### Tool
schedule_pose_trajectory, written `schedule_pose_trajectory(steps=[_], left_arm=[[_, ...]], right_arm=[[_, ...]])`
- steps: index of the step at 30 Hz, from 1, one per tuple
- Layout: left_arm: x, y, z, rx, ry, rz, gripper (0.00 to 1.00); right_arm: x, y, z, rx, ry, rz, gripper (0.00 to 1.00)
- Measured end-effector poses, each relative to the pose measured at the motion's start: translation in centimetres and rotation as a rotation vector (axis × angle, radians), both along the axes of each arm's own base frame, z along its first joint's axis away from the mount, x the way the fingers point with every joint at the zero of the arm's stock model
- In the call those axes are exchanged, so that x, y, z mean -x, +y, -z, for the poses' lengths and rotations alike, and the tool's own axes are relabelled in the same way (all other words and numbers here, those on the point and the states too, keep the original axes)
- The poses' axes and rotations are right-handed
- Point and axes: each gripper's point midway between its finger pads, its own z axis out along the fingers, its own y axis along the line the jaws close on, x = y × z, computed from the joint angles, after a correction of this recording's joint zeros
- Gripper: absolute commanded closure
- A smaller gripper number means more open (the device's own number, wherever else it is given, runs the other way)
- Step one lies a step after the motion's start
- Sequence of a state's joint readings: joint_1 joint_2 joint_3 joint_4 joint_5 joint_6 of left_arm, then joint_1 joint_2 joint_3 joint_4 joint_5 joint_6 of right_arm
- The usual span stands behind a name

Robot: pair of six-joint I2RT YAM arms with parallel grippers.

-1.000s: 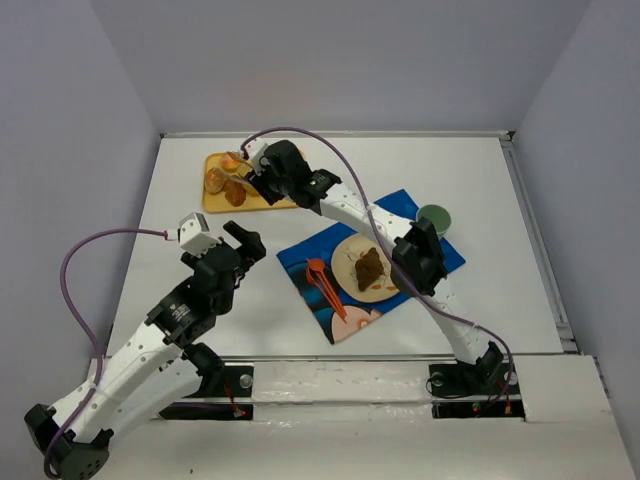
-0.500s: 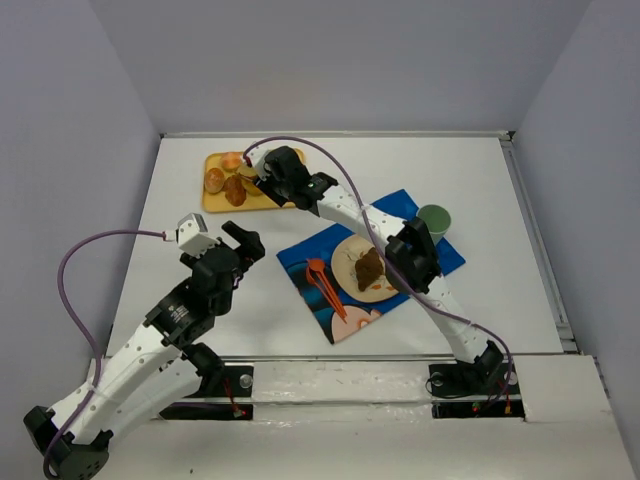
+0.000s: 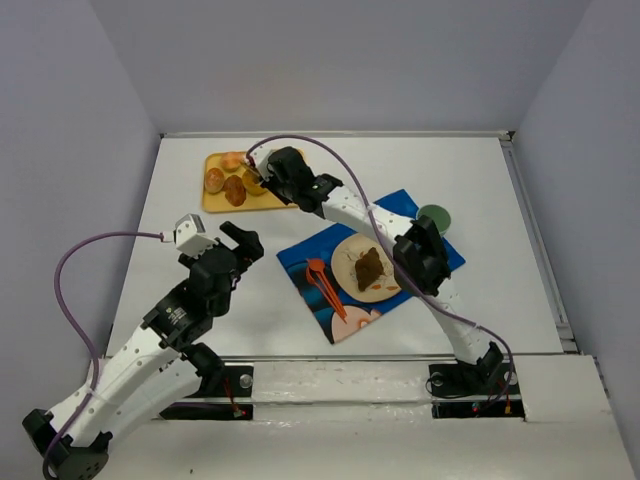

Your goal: Place the bread

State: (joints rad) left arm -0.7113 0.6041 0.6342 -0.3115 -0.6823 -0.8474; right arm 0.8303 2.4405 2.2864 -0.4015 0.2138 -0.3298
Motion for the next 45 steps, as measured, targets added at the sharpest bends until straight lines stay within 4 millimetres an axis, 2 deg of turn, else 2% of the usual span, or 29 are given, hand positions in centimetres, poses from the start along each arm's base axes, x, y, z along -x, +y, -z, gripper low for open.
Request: schedule_pose_trajectory(steps=[4,7,10,11,12,13,15,18,21,25,28,30,36,41,43,45], left_arm=[[0.1,0.0,-0.1,0.005,-0.005,0.0,0.01],[0.1,0.1,-0.2,0.007,-0.007,0.0,0.01],[0.1,0.1,-0.1,0.007,-0.007,0.0,0.01],[0.1,0.1,-0.1,0.008,-0.007,0.001,0.01],[0.2,0.1,-0.2,0.011,-0.01,0.0,0.01],[0.2,0.1,-0.2,0.011,-0.01,0.001,0.01],[0.2,0.1,-0.3,0.014,-0.012,0.001,0.01],[0.3,0.2,-0.4,0.02,-0.017,0.001,0.01],[0.3,0.2,-0.4,0.021,-0.019,0.001,0.01],[0.3,0.2,-0.4,0.019,-0.017,0.0,0.01],[0.3,0.2,-0.3,0.018,-0.015,0.002,0.01],[0.2,0.1,-0.3,0.016,-0.013,0.002,0.01],[0.2,0.1,-0.2,0.015,-0.011,0.003,0.01],[0.2,0.1,-0.1,0.01,-0.006,0.001,0.01],[0.1,0.1,0.0,0.008,-0.004,0.0,0.01],[0.1,0.1,0.0,0.007,-0.003,-0.001,0.01]], right_arm=[[1.3,-1.5,-2.6,-0.033,-0.028,0.035,0.85],[2.4,-3.6,-6.2,-0.094,-0.081,0.09,0.85],[4.4,-7.1,-10.4,-0.171,-0.133,0.163,0.85],[4.9,-7.9,-10.8,-0.187,-0.136,0.181,0.84],[6.4,-9.9,-12.0,-0.209,-0.143,0.208,0.84],[7.3,-11.0,-12.7,-0.226,-0.146,0.227,0.84],[9.5,-13.9,-12.8,-0.254,-0.133,0.277,0.83],[13.3,-17.7,-11.5,-0.284,-0.067,0.343,0.81],[17.2,-20.5,-8.4,-0.302,0.046,0.393,0.8],[21.7,-22.2,-3.2,-0.289,0.223,0.396,0.8],[24.0,-22.7,-0.2,-0.272,0.333,0.403,0.8],[25.2,-22.9,1.0,-0.261,0.39,0.41,0.8],[27.0,-22.9,1.2,-0.295,0.468,0.395,0.77],[28.2,-23.1,0.4,-0.325,0.501,0.382,0.51],[28.5,-23.4,0.3,-0.326,0.51,0.384,0.43],[28.9,-23.7,0.4,-0.321,0.521,0.394,0.4]])
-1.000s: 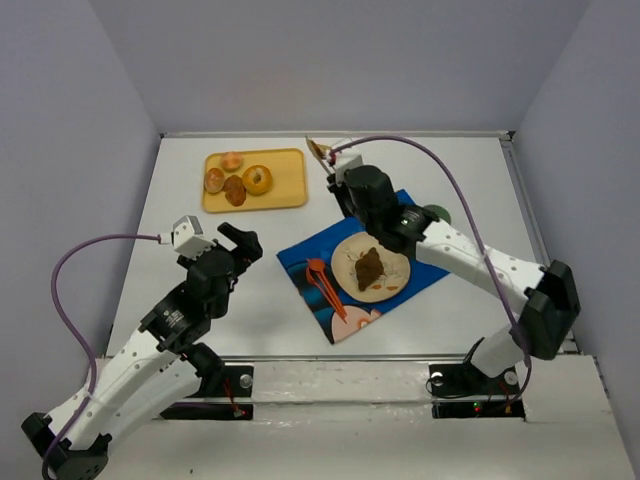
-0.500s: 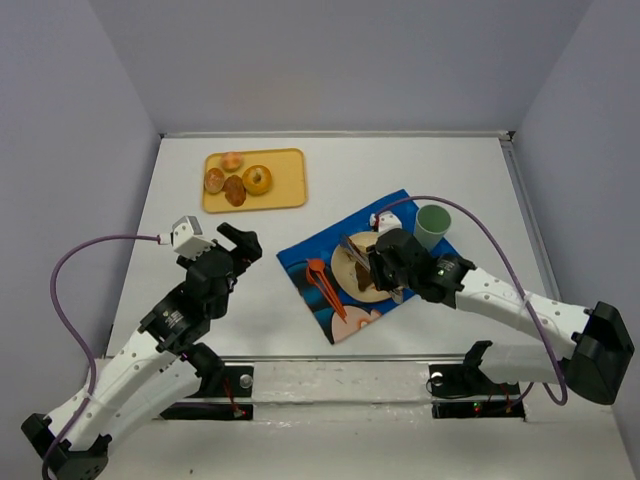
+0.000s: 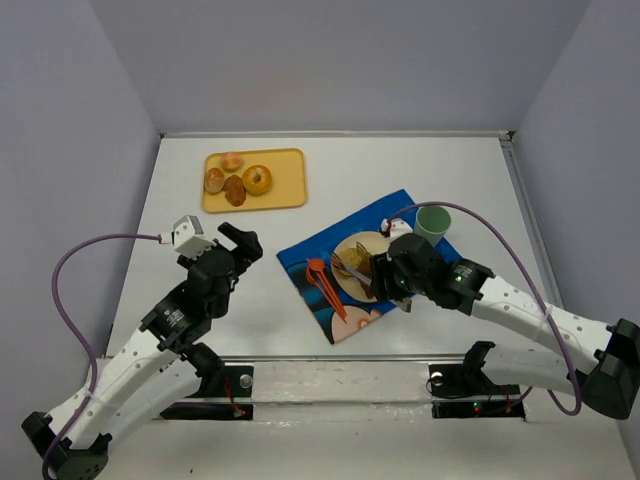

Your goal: Place the bread

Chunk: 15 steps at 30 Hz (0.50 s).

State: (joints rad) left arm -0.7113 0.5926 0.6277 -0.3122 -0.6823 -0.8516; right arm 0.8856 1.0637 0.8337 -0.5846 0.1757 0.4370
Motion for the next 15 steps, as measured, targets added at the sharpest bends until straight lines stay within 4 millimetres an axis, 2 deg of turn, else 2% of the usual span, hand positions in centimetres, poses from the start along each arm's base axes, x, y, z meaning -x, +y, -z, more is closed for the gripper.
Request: schedule_pose_trajectory(steps=[10,13,15], left_arm=[[0.0,0.1,0.0,0.0,0.0,-0.005,0.01],[0.0,0.1,0.1,-0.002,0.001,-0.008,0.01],[0.0,0.2,0.1,-0.004,0.004,-0.008,0.01]], right_arm=[[0.4,-0.5,-0.1,0.019,0.016,-0.001,0.42],[0.0,-0.2,-1.3,0.006,-0.005,-0.004,0.46],[-0.8,0.4,-3.4,-0.02,-0.048,0.005,0.46]])
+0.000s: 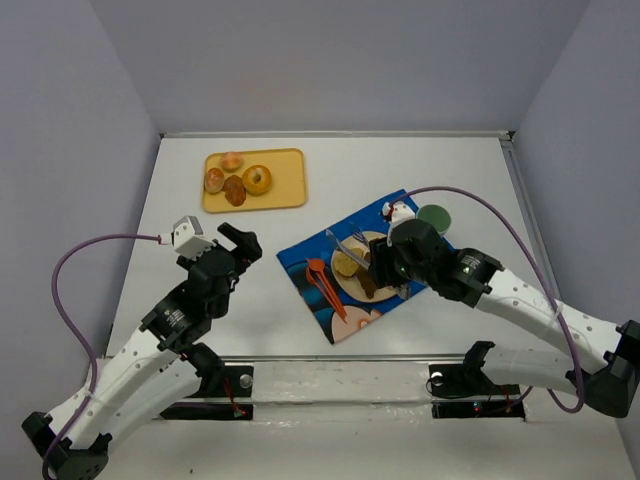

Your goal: Place the bread

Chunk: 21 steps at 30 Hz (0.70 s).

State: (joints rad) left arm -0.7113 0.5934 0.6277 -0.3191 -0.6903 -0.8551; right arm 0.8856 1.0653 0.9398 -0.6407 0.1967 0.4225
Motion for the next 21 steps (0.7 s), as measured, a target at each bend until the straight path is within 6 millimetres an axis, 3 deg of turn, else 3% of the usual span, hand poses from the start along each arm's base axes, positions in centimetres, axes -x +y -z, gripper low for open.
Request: schedule_pose_trajectory(steps=[5,11,15,21], left_arm=[[0.1,0.1,-0.1,0.005,-0.003,-0.002,0.01],[0.2,0.5,0.0,0.003,-0.001,-0.021,0.01],[0.2,0.6,0.1,0.004,0.0,-0.028,0.01],[0.2,0.8,0.1,0.003,0.002,-0.037,0.01]], right_arm=[[-2.3,1.5,-4.0,-0.039,-0.085,0.028,0.46],[-6.9,2.8,-5.5,0.021,-0.155,0.125,0.46],[-13.2,3.7,-4.2,0.051,-0.162,0.207,0.48],[-25.2,3.6,-0.3,0.096,-0.168,0.308,0.49]])
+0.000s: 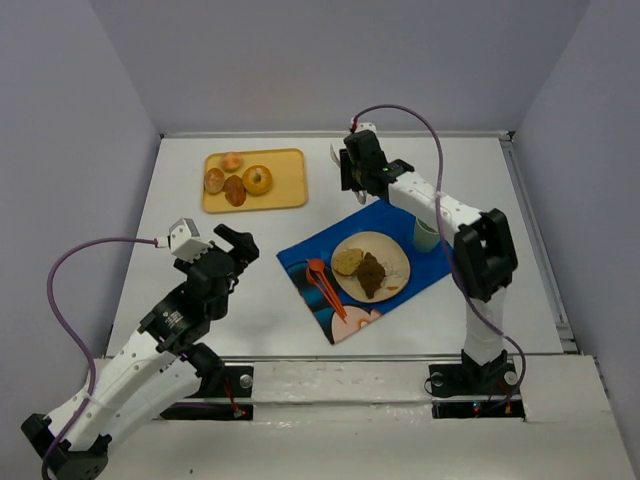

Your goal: Place the bread

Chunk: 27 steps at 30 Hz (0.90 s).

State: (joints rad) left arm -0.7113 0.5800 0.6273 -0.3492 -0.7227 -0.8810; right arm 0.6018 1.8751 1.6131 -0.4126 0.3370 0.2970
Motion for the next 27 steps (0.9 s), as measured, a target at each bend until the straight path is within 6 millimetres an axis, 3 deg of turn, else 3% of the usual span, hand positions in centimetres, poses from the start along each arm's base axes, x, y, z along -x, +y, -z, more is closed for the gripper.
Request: schedule_pose_trajectory(steps=[5,9,14,15,20,23,27], left_arm=[[0.0,0.4,0.2,-0.007,0.004,-0.022,0.01],[-0.1,0.5,0.5,-0.019,0.015,-0.033,0.01],[-0.2,0.5,0.9,-0.033,0.027,-0.039,0.01],[-0.2,0.5,0.9,-0.033,0.028,-0.039,0.01],[-0.2,0.5,0.9,-0.034,0.028,-0.039,0.01],[-0.2,0.5,0.8,-0.03,0.027,-0.035,0.01],[-0.1,0.3,0.9,-0.026,0.029,-0.023,0.01]], right_arm=[[-8.2,2.1,4.9,0.02,-0.005,0.019,0.39],[-10.3,3.4,9.7,0.034,0.042,0.014,0.25],[-11.1,4.2,12.0,0.037,0.068,0.005,0.04],[-11.1,4.2,11.9,0.035,0.067,0.005,0.0],[-11.5,4.4,10.0,0.019,0.034,0.008,0.0],[-11.2,4.0,7.3,0.005,0.004,0.015,0.0],[-9.2,2.5,0.1,-0.042,-0.076,0.035,0.0]])
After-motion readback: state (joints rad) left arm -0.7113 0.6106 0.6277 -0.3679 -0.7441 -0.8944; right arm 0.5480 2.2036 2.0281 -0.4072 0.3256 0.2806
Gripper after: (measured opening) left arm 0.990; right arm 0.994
